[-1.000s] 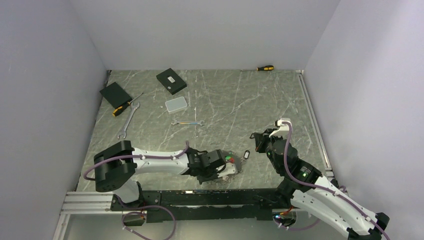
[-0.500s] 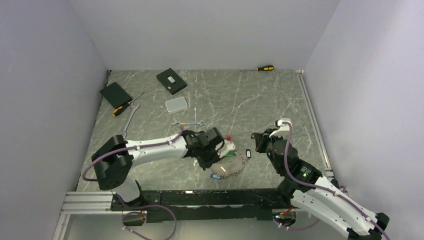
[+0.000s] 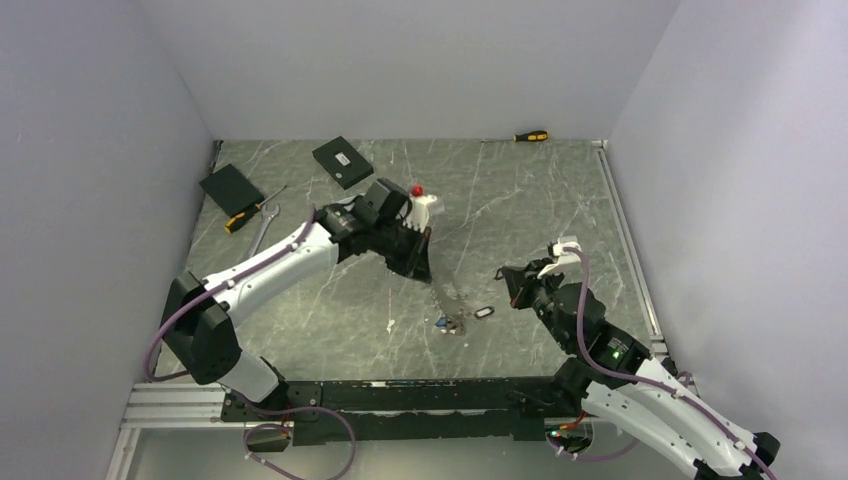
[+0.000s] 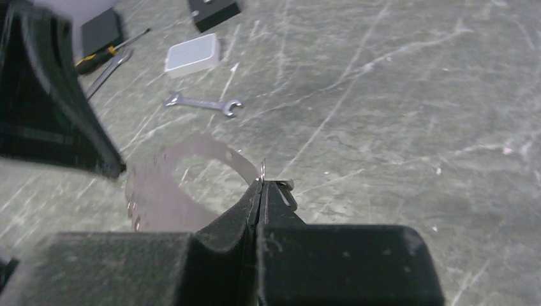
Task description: Put the keys on the keyring
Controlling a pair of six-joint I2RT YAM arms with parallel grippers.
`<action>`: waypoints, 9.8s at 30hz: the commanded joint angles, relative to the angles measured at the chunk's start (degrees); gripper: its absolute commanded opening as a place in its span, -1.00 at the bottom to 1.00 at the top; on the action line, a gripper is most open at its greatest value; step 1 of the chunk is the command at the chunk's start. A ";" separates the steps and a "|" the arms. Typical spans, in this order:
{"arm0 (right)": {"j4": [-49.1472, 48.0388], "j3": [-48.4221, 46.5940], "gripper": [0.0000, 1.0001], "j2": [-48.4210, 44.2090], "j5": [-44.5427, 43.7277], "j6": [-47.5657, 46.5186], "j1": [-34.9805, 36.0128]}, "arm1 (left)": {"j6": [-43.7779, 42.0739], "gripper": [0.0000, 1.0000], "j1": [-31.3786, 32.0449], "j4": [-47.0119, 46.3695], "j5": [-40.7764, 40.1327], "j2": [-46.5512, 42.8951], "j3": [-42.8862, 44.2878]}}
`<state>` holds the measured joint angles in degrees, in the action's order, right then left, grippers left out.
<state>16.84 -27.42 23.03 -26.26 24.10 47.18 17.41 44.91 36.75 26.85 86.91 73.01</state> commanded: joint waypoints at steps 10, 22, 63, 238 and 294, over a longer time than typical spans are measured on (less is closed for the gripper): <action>-11.78 -4.22 -1.00 4.31 28.90 -9.26 -0.07 | 30.35 -1.00 -10.42 -9.58 20.69 1.60 3.89; -16.24 -7.57 -1.00 14.36 33.72 -6.97 0.02 | 42.77 -1.00 -12.02 -19.70 26.27 3.07 -1.04; -12.50 -8.49 -1.00 19.79 31.57 -7.76 -1.12 | 45.15 -1.00 -12.74 -23.61 30.93 2.25 -5.01; -15.09 -4.96 -1.00 18.28 34.39 -7.86 -1.02 | 45.99 -1.00 -9.92 -24.47 48.75 5.10 -5.74; -20.36 -2.14 -1.00 8.24 46.27 -8.88 -1.04 | 24.54 -1.00 -6.10 -5.68 59.11 13.41 4.00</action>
<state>0.75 -28.86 32.12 18.57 14.22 46.19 46.94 38.61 27.35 84.82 99.63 73.54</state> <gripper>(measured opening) 0.009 0.008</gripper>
